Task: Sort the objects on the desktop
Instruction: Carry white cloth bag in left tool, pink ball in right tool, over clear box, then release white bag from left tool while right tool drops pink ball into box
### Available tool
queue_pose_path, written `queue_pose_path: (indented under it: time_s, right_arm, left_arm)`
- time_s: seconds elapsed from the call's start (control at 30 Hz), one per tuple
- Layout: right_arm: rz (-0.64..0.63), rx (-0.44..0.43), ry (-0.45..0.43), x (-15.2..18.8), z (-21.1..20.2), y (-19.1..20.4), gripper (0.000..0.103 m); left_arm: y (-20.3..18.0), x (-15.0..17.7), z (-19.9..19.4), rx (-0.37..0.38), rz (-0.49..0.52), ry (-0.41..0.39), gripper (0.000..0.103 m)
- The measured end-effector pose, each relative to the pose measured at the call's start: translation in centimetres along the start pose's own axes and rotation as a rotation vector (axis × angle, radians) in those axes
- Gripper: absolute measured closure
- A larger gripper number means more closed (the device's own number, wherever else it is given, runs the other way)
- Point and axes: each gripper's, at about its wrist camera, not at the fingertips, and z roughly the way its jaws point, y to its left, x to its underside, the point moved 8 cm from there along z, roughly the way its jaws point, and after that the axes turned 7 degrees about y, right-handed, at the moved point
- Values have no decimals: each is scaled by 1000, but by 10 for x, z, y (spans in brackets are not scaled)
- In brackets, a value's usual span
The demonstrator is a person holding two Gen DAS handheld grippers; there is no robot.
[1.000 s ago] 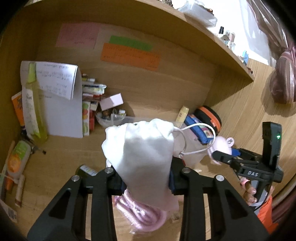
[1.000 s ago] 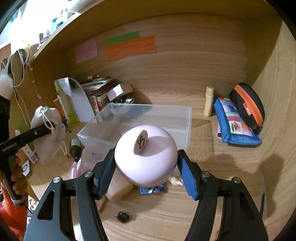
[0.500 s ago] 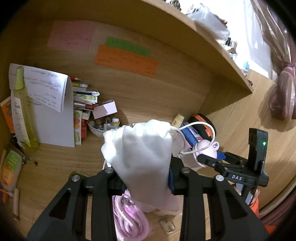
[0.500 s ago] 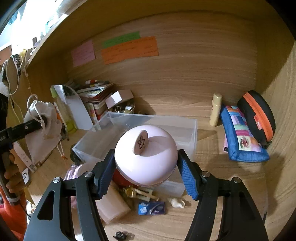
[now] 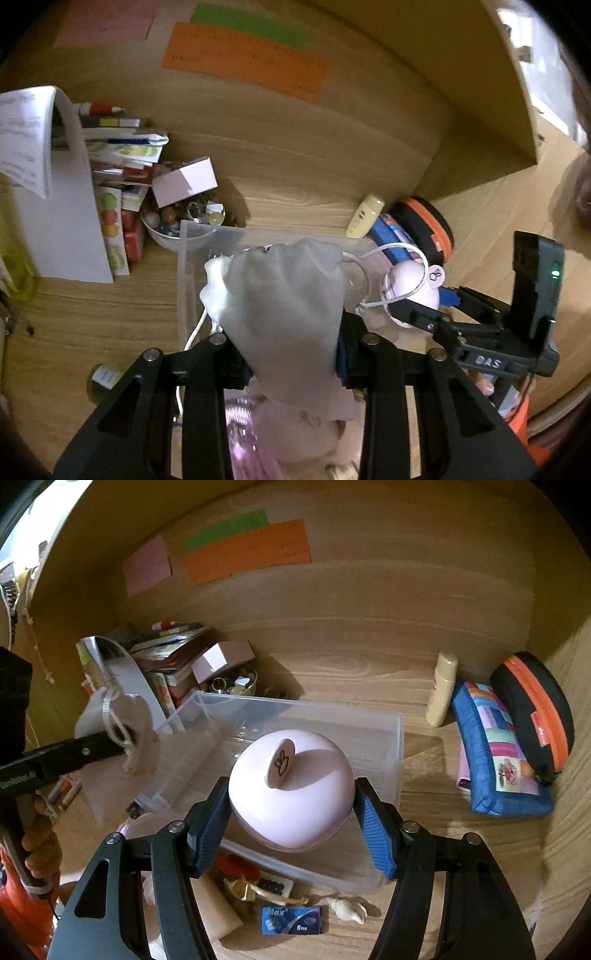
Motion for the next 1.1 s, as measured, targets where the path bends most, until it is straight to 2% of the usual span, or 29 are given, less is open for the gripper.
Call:
queue_pose_path:
  time_s: [0.23,0.37,0.43,0.63,0.73,0.83,0.9,0.97,1.1]
  right_arm:
    - [-3,1,29,-9,19,-4,41]
    - [1,4,60,-9,36,-7,41]
    - [6,4,77,-8,43,-9,41]
    - [19,-8,102,-2,53,-8,41]
    - [20,-16,99,-1,51,-4,41]
    - [3,12,99,0,51,-1,41]
    - [-16,34,102,1,52,1,41]
    - [-25,42,104,2,51,2,41]
    - [-10,0,95,4,47,2,39]
  left_arm:
    - [13,-8,31,-42,-46,21,70]
    - [24,-10,44,-89,-107,26,70]
    - [27,-9,49,-89,-135,31,70]
    - [19,-4,56,-159,-77,47,68]
    - [17,-1,61,-218,-35,57,66]
    - [12,4,63,-253,10,60,55]
    - [9,7,63,-237,24,71,36]
    - [7,9,60,-205,21,64,25]
    - [9,6,52,-234,26,29,16]
